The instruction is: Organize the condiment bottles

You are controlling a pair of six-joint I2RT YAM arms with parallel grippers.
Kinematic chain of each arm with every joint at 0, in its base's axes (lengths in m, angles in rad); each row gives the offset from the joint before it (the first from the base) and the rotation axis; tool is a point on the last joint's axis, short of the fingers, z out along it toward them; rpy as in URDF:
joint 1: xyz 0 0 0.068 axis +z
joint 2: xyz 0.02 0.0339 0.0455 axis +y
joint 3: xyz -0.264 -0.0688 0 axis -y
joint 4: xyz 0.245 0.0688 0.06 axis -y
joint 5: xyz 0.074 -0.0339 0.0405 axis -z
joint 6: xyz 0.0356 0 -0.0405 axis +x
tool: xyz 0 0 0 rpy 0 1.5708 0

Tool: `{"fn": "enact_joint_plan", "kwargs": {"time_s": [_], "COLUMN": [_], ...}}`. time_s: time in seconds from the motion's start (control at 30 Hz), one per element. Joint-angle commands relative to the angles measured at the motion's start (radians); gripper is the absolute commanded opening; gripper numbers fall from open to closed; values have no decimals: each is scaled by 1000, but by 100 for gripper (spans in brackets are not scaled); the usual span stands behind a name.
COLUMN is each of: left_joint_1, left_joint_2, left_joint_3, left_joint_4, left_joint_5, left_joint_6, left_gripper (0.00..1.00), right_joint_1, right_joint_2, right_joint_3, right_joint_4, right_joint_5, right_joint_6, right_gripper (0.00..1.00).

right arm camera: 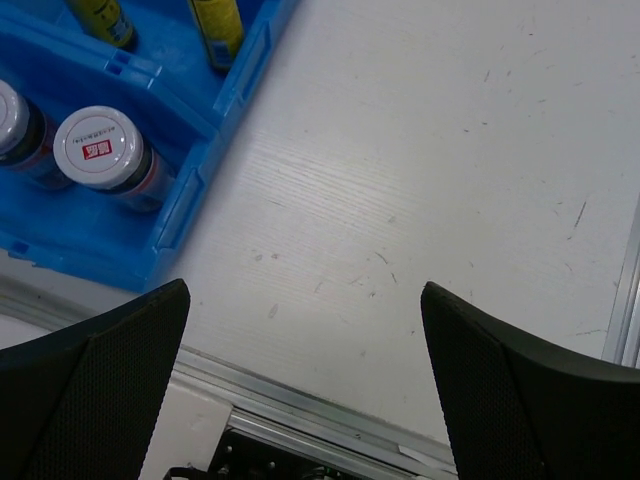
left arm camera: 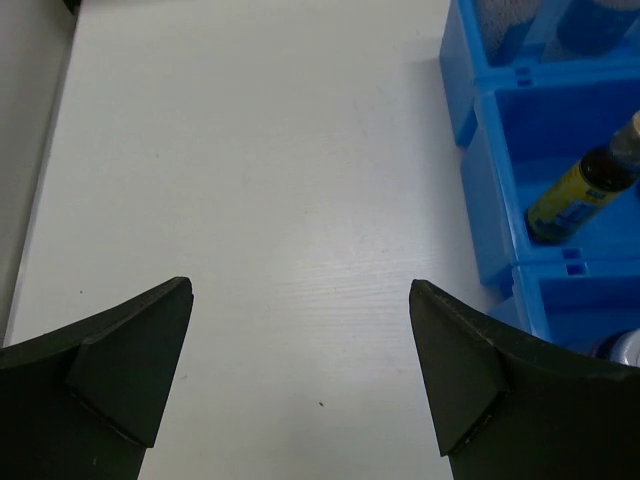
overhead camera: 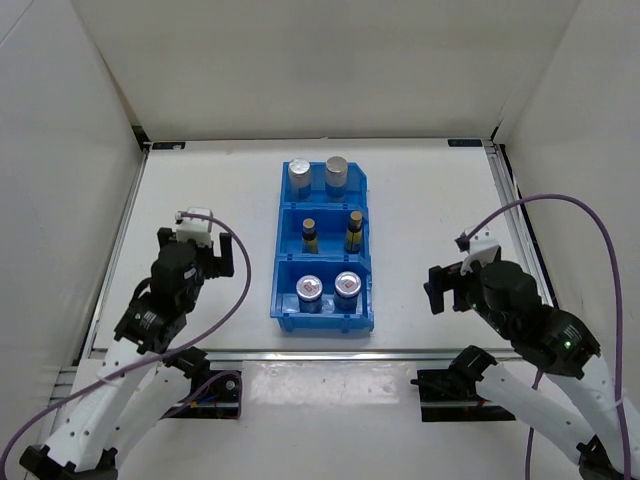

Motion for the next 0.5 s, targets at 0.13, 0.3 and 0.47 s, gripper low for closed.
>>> {"fn": "enact_joint_plan", "kwargs": {"time_s": [0.13,0.3,0.47], "left_joint_1": [26,26,35], "left_joint_2": [-83,-103,-201], "left_joint_3": [-56,-82,-269], "left_joint_4": [143,195,366], "left_joint_5": [-90,-173,-113], "left_joint_6": [14,34,174], "left_gripper": [100,100,100], "right_joint_1": [2,-16,-27], "right_joint_2": [-7,-46,-20], "right_joint_3": [-5,-5,-5], "right_joint_4": [51,51,51], "right_joint_5": [-39,-48,-82], "right_joint_6": [-30,-30,-50], "right_gripper": [100,100,100]}}
